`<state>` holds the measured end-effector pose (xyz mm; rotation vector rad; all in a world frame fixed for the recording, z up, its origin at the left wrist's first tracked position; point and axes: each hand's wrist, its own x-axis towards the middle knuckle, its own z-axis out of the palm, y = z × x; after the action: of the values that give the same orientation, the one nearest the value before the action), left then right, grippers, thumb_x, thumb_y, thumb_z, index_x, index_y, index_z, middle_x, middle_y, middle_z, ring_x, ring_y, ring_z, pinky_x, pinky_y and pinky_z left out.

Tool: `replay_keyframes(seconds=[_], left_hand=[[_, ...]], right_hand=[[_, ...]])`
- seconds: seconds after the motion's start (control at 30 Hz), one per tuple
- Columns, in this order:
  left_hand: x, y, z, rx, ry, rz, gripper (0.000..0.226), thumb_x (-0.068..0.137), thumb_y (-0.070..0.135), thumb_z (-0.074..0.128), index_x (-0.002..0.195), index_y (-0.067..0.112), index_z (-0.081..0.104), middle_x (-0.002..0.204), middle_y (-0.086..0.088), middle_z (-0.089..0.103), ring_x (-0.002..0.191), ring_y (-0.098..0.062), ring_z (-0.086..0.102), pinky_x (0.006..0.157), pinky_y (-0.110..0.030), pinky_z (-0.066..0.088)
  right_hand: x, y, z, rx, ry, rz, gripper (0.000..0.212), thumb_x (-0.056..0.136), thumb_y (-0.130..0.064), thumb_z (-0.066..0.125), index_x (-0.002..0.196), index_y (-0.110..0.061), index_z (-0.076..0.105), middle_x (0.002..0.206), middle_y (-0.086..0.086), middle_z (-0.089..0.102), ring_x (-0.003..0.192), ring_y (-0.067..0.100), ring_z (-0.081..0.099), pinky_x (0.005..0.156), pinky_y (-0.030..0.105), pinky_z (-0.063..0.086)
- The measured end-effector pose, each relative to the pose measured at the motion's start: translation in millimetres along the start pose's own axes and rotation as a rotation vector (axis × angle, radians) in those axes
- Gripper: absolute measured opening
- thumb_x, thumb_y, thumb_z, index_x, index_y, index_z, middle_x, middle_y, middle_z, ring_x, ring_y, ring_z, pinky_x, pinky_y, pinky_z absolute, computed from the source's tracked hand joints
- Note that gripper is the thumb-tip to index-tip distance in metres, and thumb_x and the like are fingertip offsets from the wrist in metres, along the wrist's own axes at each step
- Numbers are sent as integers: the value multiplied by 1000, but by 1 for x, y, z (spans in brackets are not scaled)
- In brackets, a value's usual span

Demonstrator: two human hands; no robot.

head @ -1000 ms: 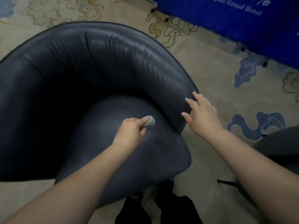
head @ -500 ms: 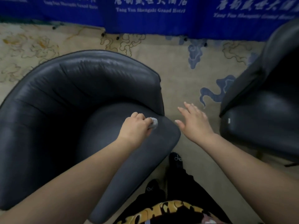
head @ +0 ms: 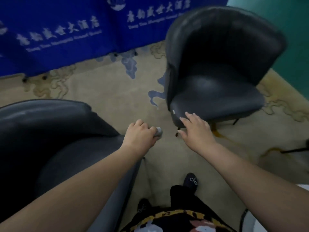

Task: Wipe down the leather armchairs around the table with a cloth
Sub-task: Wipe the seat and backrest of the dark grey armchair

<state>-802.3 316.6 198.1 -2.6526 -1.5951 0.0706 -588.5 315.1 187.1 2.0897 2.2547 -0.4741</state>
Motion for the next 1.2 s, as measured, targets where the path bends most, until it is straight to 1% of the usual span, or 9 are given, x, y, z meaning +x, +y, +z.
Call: replay_keyframes(seconds=[0.07, 0.1, 0.23, 0.33, 0.47, 0.63, 0.73, 0.83, 1.2], left_hand=[[30, 26, 1, 21, -28, 59, 27, 70, 43, 75, 63, 19, 66, 56, -1, 58, 60, -28, 54, 52, -29, 28], [46, 40, 2, 24, -38, 83, 26, 73, 45, 73, 66, 20, 67, 59, -1, 60, 64, -28, 55, 53, -29, 29], [106, 94, 4, -15, -43, 145, 34, 92, 51, 45, 98, 25, 67, 91, -1, 67, 94, -28, 55, 69, -34, 33], [149, 123, 9, -34, -60, 124, 35, 93, 51, 41, 107, 28, 64, 100, 2, 65, 101, -25, 53, 76, -34, 34], [193, 148, 17, -64, -56, 126, 31, 89, 49, 50, 102, 26, 67, 92, 0, 66, 94, -26, 56, 74, -34, 37], [226, 162, 21, -71, -75, 102, 27, 84, 44, 56, 98, 26, 70, 86, -2, 67, 88, -29, 58, 70, -35, 39], [246, 162, 25, -68, -59, 105, 25, 85, 44, 57, 96, 26, 69, 84, -1, 67, 87, -28, 58, 70, -35, 40], [272, 157, 29, -53, -37, 111, 22, 81, 44, 64, 90, 25, 71, 78, -1, 65, 81, -28, 58, 68, -35, 42], [384, 106, 29, 41, -26, 263, 23, 68, 43, 77, 81, 24, 73, 66, 0, 62, 68, -27, 56, 57, -32, 41]], right_hand=[[-3, 35, -8, 21, 4, 60, 56, 94, -46, 49, 143, -23, 37, 156, 1, 25, 144, 24, 19, 114, 44, 23], [-4, 53, -11, 33, 9, 93, 56, 94, -45, 49, 144, -23, 37, 156, 1, 24, 144, 23, 18, 114, 43, 23], [-8, 127, -23, 49, 23, 204, 56, 95, -47, 45, 146, -24, 33, 157, -1, 20, 145, 21, 14, 115, 42, 19], [-8, 178, -30, 49, 4, 272, 57, 97, -48, 41, 147, -24, 30, 158, -2, 18, 146, 21, 12, 116, 41, 17], [2, 231, -36, 51, -33, 332, 58, 97, -48, 39, 148, -23, 27, 159, -2, 16, 146, 20, 11, 116, 41, 16], [17, 263, -42, 66, -35, 358, 58, 97, -47, 39, 148, -24, 27, 159, -2, 16, 146, 19, 10, 115, 40, 16], [32, 271, -44, 101, -32, 371, 57, 98, -47, 38, 149, -25, 26, 159, -3, 15, 146, 18, 9, 116, 40, 15], [53, 275, -48, 115, -29, 370, 56, 98, -47, 37, 149, -26, 26, 159, -4, 14, 146, 18, 9, 116, 39, 14], [145, 285, -77, 159, 11, 481, 57, 98, -47, 38, 149, -25, 26, 159, -2, 15, 146, 19, 10, 116, 40, 15]])
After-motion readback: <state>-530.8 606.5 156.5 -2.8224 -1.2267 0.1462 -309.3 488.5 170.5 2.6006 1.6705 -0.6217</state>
